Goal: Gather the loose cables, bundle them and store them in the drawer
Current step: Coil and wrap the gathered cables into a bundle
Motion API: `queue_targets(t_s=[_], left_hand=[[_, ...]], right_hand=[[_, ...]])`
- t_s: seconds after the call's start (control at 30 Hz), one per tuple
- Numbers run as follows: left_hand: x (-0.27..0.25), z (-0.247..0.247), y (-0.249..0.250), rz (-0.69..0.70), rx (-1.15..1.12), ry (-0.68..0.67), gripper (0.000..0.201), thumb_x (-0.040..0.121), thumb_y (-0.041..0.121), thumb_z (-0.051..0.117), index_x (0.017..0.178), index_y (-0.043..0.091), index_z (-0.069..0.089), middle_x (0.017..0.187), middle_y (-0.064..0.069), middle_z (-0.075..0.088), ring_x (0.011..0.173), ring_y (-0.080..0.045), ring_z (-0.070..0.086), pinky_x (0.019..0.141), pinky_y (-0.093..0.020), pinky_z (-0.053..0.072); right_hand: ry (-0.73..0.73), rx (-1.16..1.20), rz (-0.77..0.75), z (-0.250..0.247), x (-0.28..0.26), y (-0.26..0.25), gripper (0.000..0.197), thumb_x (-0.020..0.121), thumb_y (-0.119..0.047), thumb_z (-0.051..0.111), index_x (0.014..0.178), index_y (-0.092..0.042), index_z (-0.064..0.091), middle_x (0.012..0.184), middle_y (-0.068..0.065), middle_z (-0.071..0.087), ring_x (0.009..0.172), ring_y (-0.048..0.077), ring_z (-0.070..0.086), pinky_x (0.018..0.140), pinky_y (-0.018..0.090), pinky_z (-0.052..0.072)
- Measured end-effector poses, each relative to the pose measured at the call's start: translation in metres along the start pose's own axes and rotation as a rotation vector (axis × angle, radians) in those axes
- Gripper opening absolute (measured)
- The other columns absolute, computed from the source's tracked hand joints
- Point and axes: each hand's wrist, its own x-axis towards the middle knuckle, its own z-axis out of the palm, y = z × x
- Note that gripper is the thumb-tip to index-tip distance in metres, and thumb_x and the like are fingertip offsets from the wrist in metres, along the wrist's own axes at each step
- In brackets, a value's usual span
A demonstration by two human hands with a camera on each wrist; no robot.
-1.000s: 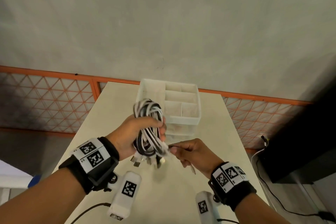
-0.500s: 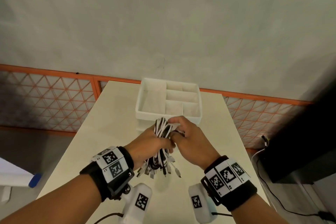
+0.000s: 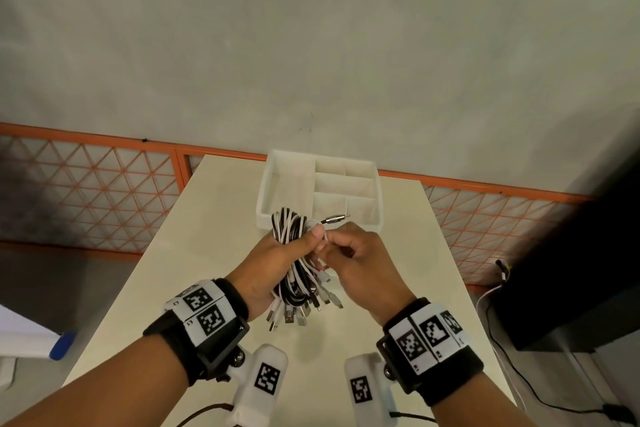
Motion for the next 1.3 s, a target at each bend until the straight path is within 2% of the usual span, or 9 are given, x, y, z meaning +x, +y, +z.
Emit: queue_targets(t_s=[0.07,0.23,0.47,0.67,0.77,0.83,0.97,1.17,1.3], left_hand=[[-0.002,-0.001,0.001,0.003,0.032,-0.035,0.039,0.080,0.040,0.068,0.101,0.006,0.071,0.090,-0.011,0.073,0.087,-0.025,0.069,0.081,-0.038,0.054],[-0.004,-0.003,0.006,0.020,0.067,-0.067,0.044,0.080,0.040,0.067,0.110,0.008,0.070,0.107,-0.016,0.074,0.103,-0.030,0.070,0.092,-0.042,0.053],[-0.004,0.000,0.012,0.092,0.070,-0.053,0.046,0.081,0.042,0.070,0.109,0.006,0.069,0.104,-0.030,0.068,0.098,-0.042,0.067,0.091,-0.053,0.051],[-0.001,0.002,0.010,0.111,0.073,-0.024,0.060,0.079,0.050,0.072,0.106,-0.003,0.063,0.096,-0.032,0.066,0.086,-0.039,0.065,0.083,-0.047,0.054],[0.000,-0.001,0.009,0.093,0.048,0.023,0.057,0.077,0.047,0.073,0.106,-0.001,0.064,0.097,-0.024,0.071,0.092,-0.036,0.070,0.080,-0.042,0.057],[-0.001,-0.002,0.007,0.092,0.068,0.012,0.058,0.075,0.046,0.073,0.105,-0.002,0.064,0.096,-0.026,0.070,0.091,-0.038,0.069,0.082,-0.044,0.057],[-0.003,0.001,0.006,0.080,0.099,-0.020,0.053,0.077,0.044,0.074,0.109,0.003,0.066,0.099,-0.024,0.072,0.086,-0.031,0.072,0.068,-0.038,0.058],[-0.002,0.003,0.007,0.084,0.059,0.013,0.050,0.071,0.042,0.076,0.104,0.005,0.069,0.096,-0.016,0.075,0.089,-0.029,0.073,0.077,-0.040,0.056],[-0.001,0.004,0.011,0.105,0.022,0.044,0.030,0.080,0.034,0.073,0.092,0.006,0.072,0.084,-0.012,0.074,0.082,-0.026,0.072,0.074,-0.038,0.055]], right_hand=[[0.004,-0.039,-0.009,0.005,-0.001,0.002,0.029,0.095,-0.019,0.066,0.068,-0.030,0.070,0.083,-0.003,0.054,0.071,0.003,0.053,0.071,0.020,0.043],[0.083,-0.078,-0.098,0.012,-0.003,0.000,0.025,0.096,-0.015,0.064,0.072,-0.010,0.068,0.073,-0.009,0.051,0.061,0.003,0.049,0.059,0.017,0.041],[0.198,0.041,-0.113,0.011,-0.002,-0.008,0.018,0.097,-0.015,0.062,0.085,-0.011,0.074,0.080,0.000,0.067,0.065,0.012,0.064,0.063,0.026,0.055],[0.156,0.108,-0.069,0.016,-0.008,-0.005,0.020,0.098,-0.012,0.061,0.082,-0.007,0.072,0.074,0.009,0.066,0.062,0.016,0.061,0.060,0.031,0.054],[0.023,-0.029,-0.114,0.018,-0.012,-0.002,0.017,0.100,-0.009,0.055,0.089,-0.009,0.068,0.088,-0.001,0.060,0.071,0.003,0.056,0.066,0.015,0.045],[0.054,-0.009,-0.095,0.015,-0.012,-0.003,0.019,0.100,-0.007,0.055,0.087,-0.008,0.069,0.093,0.000,0.059,0.071,0.002,0.057,0.065,0.015,0.047],[0.158,0.095,-0.038,0.017,-0.011,-0.002,0.033,0.098,-0.010,0.059,0.066,-0.016,0.065,0.051,-0.010,0.053,0.043,0.003,0.043,0.045,0.020,0.037],[0.047,0.132,-0.018,0.011,-0.011,-0.001,0.022,0.094,-0.004,0.058,0.074,-0.009,0.066,0.055,-0.017,0.054,0.049,0.001,0.047,0.053,0.022,0.039],[-0.066,0.132,-0.083,0.008,-0.012,-0.008,0.027,0.095,-0.008,0.057,0.073,-0.019,0.068,0.078,-0.006,0.057,0.076,0.007,0.055,0.076,0.022,0.044]])
